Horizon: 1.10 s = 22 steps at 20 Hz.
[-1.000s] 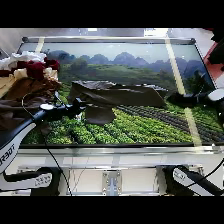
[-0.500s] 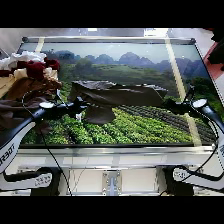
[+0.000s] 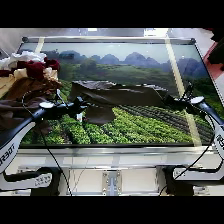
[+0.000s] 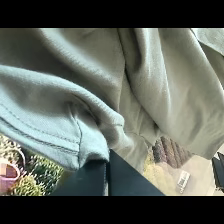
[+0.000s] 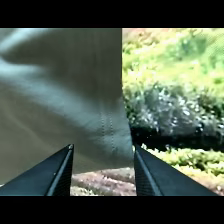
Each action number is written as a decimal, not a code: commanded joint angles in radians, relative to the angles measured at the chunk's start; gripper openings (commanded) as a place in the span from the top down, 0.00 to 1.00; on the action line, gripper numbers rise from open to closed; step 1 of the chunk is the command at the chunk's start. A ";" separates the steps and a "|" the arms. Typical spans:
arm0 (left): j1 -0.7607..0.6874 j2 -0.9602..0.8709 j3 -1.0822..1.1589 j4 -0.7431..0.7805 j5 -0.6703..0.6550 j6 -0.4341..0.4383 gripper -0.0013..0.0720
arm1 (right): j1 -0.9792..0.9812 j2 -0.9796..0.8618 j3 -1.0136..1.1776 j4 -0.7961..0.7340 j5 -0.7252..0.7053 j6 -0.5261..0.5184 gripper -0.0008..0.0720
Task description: Fold the shirts.
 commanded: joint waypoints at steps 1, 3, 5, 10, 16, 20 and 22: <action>0.000 0.000 0.001 -0.003 -0.001 0.001 0.96 | 0.000 -0.016 0.004 -0.026 0.015 -0.005 0.38; 0.000 0.000 0.001 -0.007 -0.001 0.001 0.96 | 0.003 -0.043 0.004 0.011 0.016 -0.009 0.38; 0.000 0.000 0.001 -0.007 -0.002 0.005 0.96 | 0.017 -0.069 0.004 0.135 0.028 -0.106 0.41; 0.002 0.023 0.018 -0.120 0.032 0.155 0.96 | 0.036 -0.058 0.076 0.315 0.152 -0.262 0.94; 0.019 0.367 0.189 -0.206 0.022 0.409 0.97 | -0.043 0.304 0.287 0.098 0.511 -0.098 0.95; 0.019 0.734 0.290 0.045 0.124 0.328 0.97 | -0.176 0.709 0.399 -0.097 0.684 0.004 0.95; 0.019 0.875 0.354 0.244 0.128 0.174 0.97 | -0.256 0.859 0.480 -0.126 0.751 0.004 0.95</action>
